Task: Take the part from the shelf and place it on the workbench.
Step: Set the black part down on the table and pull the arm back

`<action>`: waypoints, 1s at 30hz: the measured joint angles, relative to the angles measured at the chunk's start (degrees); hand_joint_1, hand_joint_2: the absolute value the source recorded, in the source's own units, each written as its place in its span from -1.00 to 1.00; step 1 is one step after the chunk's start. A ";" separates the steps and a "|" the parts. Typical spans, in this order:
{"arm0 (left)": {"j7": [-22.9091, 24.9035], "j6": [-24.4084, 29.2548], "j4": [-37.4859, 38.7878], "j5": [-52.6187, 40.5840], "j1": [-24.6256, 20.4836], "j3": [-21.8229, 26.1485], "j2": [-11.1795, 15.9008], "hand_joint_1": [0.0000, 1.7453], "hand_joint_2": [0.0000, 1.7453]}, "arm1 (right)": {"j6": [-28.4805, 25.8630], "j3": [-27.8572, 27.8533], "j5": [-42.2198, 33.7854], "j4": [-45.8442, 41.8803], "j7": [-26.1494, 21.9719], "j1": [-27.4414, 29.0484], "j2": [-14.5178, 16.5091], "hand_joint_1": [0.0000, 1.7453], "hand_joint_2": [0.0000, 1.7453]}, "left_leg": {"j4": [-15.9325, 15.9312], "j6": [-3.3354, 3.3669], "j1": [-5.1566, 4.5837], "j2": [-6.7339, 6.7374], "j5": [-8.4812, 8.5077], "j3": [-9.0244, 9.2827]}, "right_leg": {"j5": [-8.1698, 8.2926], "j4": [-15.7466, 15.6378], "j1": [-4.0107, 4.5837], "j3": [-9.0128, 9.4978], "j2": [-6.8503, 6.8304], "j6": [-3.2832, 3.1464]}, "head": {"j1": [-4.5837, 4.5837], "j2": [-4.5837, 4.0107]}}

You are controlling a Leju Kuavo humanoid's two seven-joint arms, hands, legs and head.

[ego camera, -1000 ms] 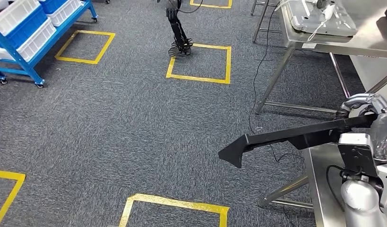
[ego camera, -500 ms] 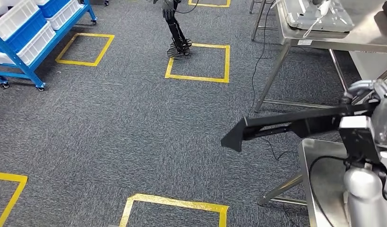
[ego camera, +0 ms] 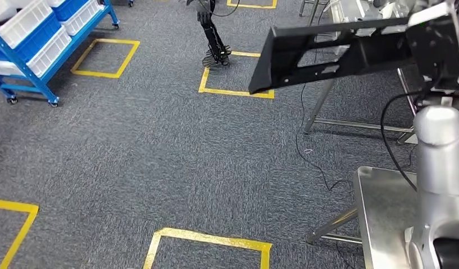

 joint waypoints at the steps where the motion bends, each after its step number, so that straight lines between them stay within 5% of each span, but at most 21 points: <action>1: 0.05 0.02 0.00 -0.01 0.07 -0.03 0.17 -1.00 1.00 | -0.12 0.51 0.15 0.39 0.20 -0.89 0.04 1.00 1.00 | -1.65 0.19 0.29 0.02 0.79 0.79 | -0.10 -0.16 0.03 0.20 -0.01 0.25 | 0.00 0.00; 5: 0.08 0.10 -0.01 -0.21 0.00 -0.15 0.61 -1.00 1.00 | -1.18 1.26 -0.18 0.93 0.29 -1.66 0.04 1.00 1.00 | -5.04 0.48 0.93 0.04 2.14 2.93 | -2.86 5.96 -0.37 -2.62 0.07 1.33 | 0.03 0.00; 7: 0.01 -0.13 -0.01 -0.50 0.06 -0.23 0.55 -1.00 1.00 | -1.74 1.30 -0.67 0.78 -0.13 -0.32 -0.09 1.00 1.00 | -5.26 0.20 1.37 0.03 1.99 3.44 | -0.89 5.22 -0.80 -2.60 0.03 1.98 | 0.03 0.00; 10: -0.17 -0.63 -0.01 -0.84 0.10 -0.35 0.18 -1.00 1.00 | -2.44 1.30 -1.15 -0.41 -0.88 1.92 -0.69 1.00 1.00 | -5.21 -0.90 1.80 0.02 1.37 4.01 | 3.92 -3.55 -1.21 1.16 -0.14 2.62 | 0.05 0.00; 16: -0.31 -1.11 -0.01 -0.87 0.10 -0.66 -0.14 -1.00 1.00 | -2.69 1.26 -1.69 -2.89 -1.32 4.55 -1.73 1.00 1.00 | -5.48 -2.81 1.60 0.17 0.81 4.27 | 4.70 -7.53 -1.01 2.75 0.35 -0.05 | -0.01 0.00; 19: -0.06 -1.21 -0.01 -0.73 0.07 -0.68 -0.14 -1.00 1.00 | -2.56 1.25 -1.89 -4.04 -1.46 4.96 -2.27 1.00 1.00 | 2.23 -3.06 1.65 0.21 -3.21 0.73 | 4.88 -8.24 -0.91 3.32 0.31 -0.98 | 0.00 0.00; 21: 0.31 -1.16 -0.01 -0.32 0.11 -0.67 -0.14 -1.00 1.00 | -2.27 1.21 -2.26 -4.39 -1.52 5.36 -2.62 1.00 1.00 | 7.17 -2.91 1.62 0.19 -4.38 -1.84 | 4.89 -8.32 -0.60 3.41 0.70 -1.17 | 0.00 0.00; 22: 0.42 -1.14 -0.01 -0.03 0.13 -0.64 -0.13 -1.00 1.00 | -2.14 1.16 -2.49 -4.44 -1.64 5.62 -2.81 1.00 1.00 | 7.07 -2.67 1.56 0.15 -3.51 -1.93 | 4.88 -8.32 -0.44 3.45 1.03 -1.20 | 0.00 0.00; 26: 0.45 -1.09 -0.01 0.68 0.20 -0.35 0.20 -1.00 1.00 | -1.97 0.96 -3.08 -4.76 -2.45 6.84 -3.38 1.00 1.00 | -4.84 -0.57 1.00 -2.71 2.56 3.63 | 5.02 -8.38 -0.19 3.52 2.58 -0.98 | 0.01 0.00; 28: 0.46 -1.08 -0.01 0.84 0.22 -0.19 0.38 -1.00 1.00 | -1.88 0.91 -3.13 -4.81 -2.64 7.47 -3.52 1.00 1.00 | -7.13 -0.22 0.71 -3.49 2.64 4.87 | 5.45 -8.69 -0.60 3.35 3.51 -0.30 | -0.04 0.00; 30: 0.46 -1.08 -0.01 0.93 0.20 -0.14 0.33 -1.00 1.00 | -1.80 0.81 -3.17 -4.91 -2.69 8.11 -3.79 1.00 1.00 | -8.45 -0.23 0.65 -2.39 3.13 5.47 | 5.97 -9.32 -0.91 3.37 4.26 0.55 | -0.09 0.00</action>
